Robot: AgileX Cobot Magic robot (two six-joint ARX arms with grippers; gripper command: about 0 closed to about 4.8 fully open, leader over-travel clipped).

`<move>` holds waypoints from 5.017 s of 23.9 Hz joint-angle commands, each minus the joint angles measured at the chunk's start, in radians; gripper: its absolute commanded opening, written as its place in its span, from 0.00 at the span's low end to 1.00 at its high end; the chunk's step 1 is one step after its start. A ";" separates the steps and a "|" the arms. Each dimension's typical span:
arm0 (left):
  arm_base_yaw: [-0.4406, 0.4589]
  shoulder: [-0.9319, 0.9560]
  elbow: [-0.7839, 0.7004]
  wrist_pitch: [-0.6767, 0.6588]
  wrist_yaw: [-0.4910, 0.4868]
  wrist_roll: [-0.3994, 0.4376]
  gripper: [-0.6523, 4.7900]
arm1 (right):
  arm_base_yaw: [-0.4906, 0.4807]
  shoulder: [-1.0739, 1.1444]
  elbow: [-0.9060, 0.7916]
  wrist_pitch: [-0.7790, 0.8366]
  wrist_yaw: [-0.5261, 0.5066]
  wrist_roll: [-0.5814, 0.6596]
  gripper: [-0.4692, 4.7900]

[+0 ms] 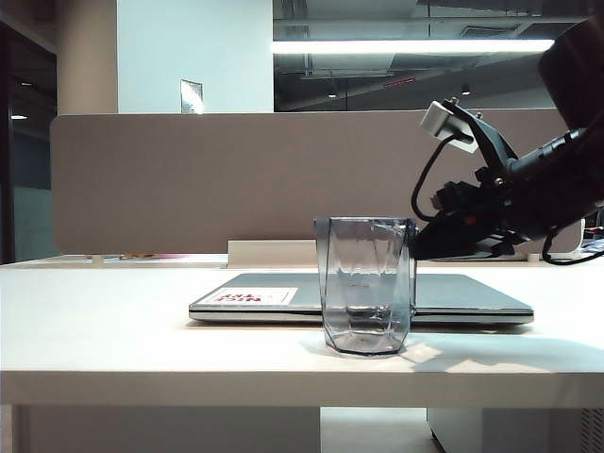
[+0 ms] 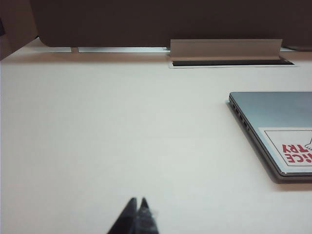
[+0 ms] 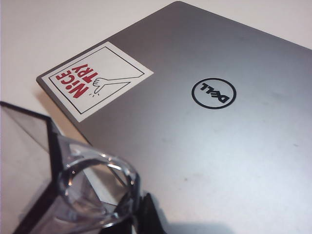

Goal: Pick up the water cup and place it on the left side of the laptop.

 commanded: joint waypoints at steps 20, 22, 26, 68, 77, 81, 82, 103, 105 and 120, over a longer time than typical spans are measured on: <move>0.000 0.001 0.003 0.016 0.002 0.000 0.11 | 0.267 0.081 0.488 -0.205 0.093 0.078 0.09; 0.000 0.001 0.003 0.016 0.001 0.000 0.11 | 0.284 0.127 0.544 -0.218 0.094 0.078 0.09; 0.000 0.001 0.003 0.017 0.002 0.000 0.11 | 0.317 0.243 0.665 -0.232 0.096 0.078 0.09; 0.000 0.001 0.005 0.133 0.001 -0.003 0.11 | 0.333 0.770 1.163 -0.344 0.229 0.163 0.09; 0.000 0.001 0.005 0.133 0.001 -0.003 0.11 | 0.336 0.775 1.163 -0.345 0.227 0.159 0.30; 0.000 0.001 0.005 0.133 0.000 -0.003 0.11 | 0.338 0.773 1.163 -0.348 0.225 0.159 0.32; 0.000 0.001 0.005 0.133 0.001 -0.003 0.11 | 0.339 0.773 1.163 -0.349 0.224 0.159 0.33; 0.000 0.001 0.005 0.132 0.000 -0.002 0.11 | 0.343 0.691 1.165 -0.579 0.323 0.109 0.49; 0.000 0.001 0.005 0.132 0.001 -0.003 0.11 | 0.343 0.677 1.165 -0.602 0.361 0.079 0.49; 0.000 0.016 0.041 0.059 -0.043 -0.078 0.11 | 0.339 0.388 1.165 -0.853 0.424 0.069 0.08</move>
